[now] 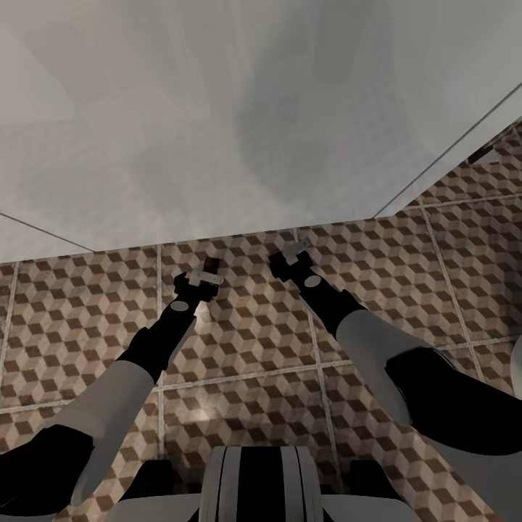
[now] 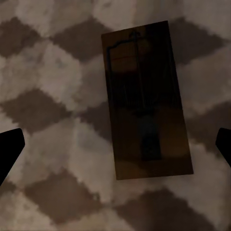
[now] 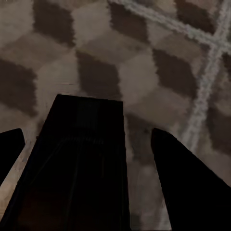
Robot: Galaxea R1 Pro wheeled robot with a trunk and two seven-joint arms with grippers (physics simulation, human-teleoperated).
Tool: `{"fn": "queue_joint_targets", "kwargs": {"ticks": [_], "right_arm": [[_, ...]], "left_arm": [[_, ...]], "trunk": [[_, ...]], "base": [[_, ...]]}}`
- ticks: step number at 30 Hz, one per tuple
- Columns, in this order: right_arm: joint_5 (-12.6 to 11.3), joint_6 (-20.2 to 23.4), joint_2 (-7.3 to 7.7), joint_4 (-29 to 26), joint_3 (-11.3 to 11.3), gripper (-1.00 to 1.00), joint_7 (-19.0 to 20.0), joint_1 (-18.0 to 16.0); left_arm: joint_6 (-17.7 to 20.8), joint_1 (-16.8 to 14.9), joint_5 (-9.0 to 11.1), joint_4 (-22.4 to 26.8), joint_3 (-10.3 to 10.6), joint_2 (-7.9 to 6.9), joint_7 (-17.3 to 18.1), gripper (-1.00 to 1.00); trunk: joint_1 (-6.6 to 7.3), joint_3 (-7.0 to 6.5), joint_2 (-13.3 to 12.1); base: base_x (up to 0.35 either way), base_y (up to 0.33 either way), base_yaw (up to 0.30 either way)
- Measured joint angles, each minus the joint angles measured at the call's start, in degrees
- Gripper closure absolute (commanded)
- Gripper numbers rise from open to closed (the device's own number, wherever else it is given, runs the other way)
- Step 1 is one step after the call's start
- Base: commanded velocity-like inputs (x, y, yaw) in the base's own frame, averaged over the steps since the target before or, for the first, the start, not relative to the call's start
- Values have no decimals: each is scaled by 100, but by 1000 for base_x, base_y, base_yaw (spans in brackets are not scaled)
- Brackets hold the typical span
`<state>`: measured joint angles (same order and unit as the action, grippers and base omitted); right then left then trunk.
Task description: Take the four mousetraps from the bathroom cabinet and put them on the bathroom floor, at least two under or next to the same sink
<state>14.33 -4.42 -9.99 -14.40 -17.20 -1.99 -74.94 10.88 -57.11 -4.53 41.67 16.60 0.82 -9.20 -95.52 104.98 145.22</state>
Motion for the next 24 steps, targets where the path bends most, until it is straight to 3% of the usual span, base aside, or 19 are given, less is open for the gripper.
{"fn": "queue_joint_targets", "kwargs": {"ticks": [24], "right_arm": [[0, -36, 0, 0, -1, -100, 0, 0]], "left_arm": [[-11, 0, -1, -114, 17, 0, 0, -100]], "trunk": [[-1, 0, 0]], "base": [[-18, 0, 0]]}}
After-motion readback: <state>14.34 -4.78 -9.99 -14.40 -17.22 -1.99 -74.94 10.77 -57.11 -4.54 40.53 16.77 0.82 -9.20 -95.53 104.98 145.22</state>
